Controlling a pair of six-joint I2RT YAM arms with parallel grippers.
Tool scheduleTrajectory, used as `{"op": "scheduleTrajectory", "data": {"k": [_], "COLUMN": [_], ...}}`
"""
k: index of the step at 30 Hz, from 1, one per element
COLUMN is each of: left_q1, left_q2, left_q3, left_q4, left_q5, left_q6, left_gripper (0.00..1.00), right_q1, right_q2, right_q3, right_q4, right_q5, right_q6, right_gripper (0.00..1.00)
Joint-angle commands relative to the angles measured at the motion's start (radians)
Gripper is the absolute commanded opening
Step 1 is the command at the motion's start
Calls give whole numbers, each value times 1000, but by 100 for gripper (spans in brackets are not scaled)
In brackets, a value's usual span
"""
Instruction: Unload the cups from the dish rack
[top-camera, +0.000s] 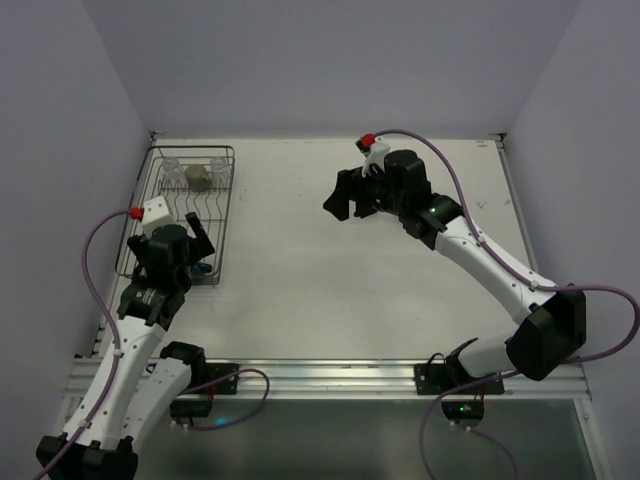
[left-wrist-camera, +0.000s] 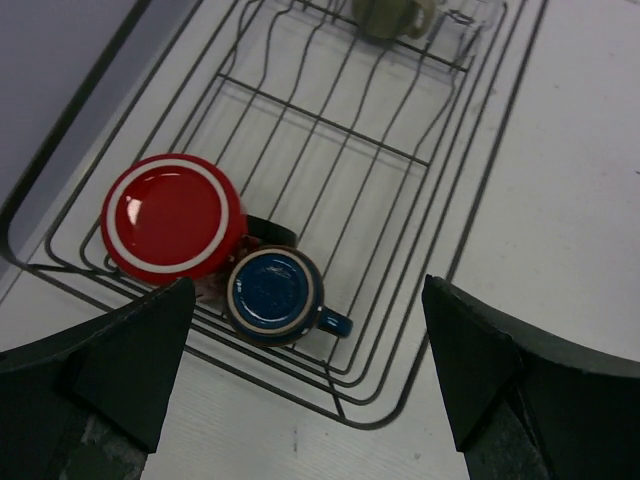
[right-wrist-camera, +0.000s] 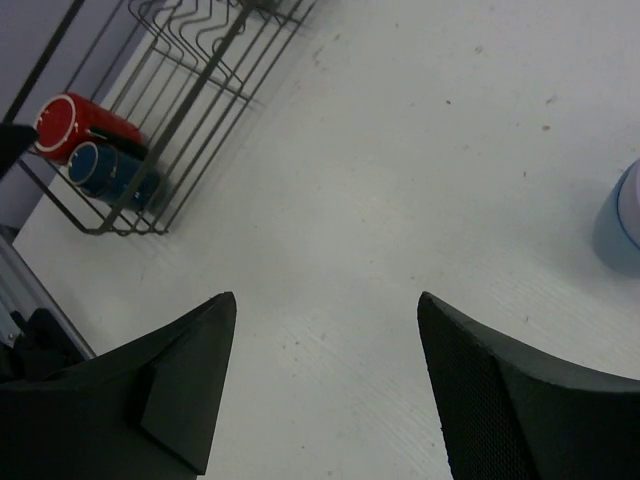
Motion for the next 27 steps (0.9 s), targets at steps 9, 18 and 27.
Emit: {"op": "scheduleTrajectory", "data": {"k": [9,18,27], "left_q1": [406,494,512], "left_q2": [218,376,504], "left_q3": [92,105,105], "left_q4": [46,40,106], "left_q5": [119,130,142], "left_q6": [-52,-66,-130], "left_gripper": [100,100,100], "right_q1": [-6,-4,29], "right_q2": [-67,-62,-28], "right_q3": [-68,-69,-41], "right_q4": [55,62,43], "right_q5": [-115,-190,-218], "right_q6": [-11,3,-15], "right_gripper": [75,76,76]}}
